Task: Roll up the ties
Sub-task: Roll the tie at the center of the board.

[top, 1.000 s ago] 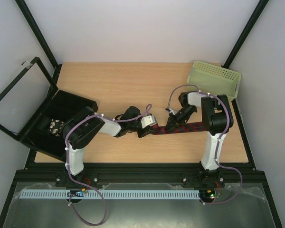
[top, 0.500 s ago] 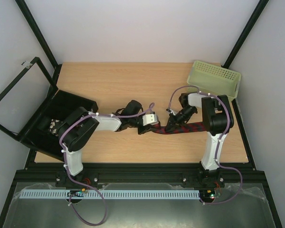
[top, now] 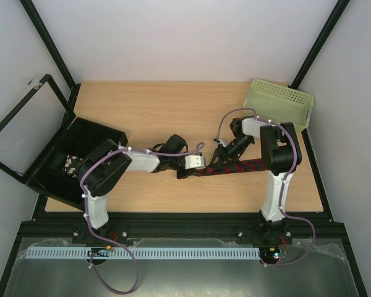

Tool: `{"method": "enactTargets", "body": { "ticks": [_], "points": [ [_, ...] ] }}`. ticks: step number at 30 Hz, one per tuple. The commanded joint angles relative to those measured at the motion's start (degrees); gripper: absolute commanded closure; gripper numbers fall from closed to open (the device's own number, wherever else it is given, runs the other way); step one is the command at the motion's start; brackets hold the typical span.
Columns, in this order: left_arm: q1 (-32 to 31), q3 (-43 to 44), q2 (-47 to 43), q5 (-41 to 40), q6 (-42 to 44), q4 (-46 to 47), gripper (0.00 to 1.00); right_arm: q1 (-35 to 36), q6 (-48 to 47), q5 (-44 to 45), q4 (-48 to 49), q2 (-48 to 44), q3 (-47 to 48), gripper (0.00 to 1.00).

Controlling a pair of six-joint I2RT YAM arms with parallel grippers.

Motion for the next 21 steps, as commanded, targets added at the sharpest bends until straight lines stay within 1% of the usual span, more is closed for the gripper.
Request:
{"method": "enactTargets", "body": {
  "ticks": [1, 4, 8, 11, 15, 21],
  "points": [
    [0.29, -0.81, 4.05, -5.46, 0.96, -9.34, 0.76, -0.66, 1.02, 6.07, 2.17, 0.88, 2.72, 0.57],
    [0.22, -0.57, 4.98, -5.91, 0.33, -9.62, 0.76, -0.58, 1.47, -0.1, 0.02, -0.68, 4.29, 0.48],
    [0.2, -0.43, 5.53, -6.09, -0.52, -9.73, 0.76, 0.37, 2.26, -6.67, -0.54, -4.06, 3.28, 0.46],
    [0.13, -0.52, 5.66, -5.87, -1.17, -9.72, 0.76, 1.8, 2.52, -9.12, -0.22, -6.16, 1.86, 0.46],
    [0.02, -0.52, 5.82, -5.88, -1.89, -9.61, 0.76, 3.83, 2.96, -9.24, 0.77, -6.44, 0.55, 0.47],
    [0.03, -0.19, 6.17, -6.05, -2.68, -9.39, 0.76, 5.33, 2.59, -5.92, 1.71, -3.4, 0.12, 0.58]
  ]
}}
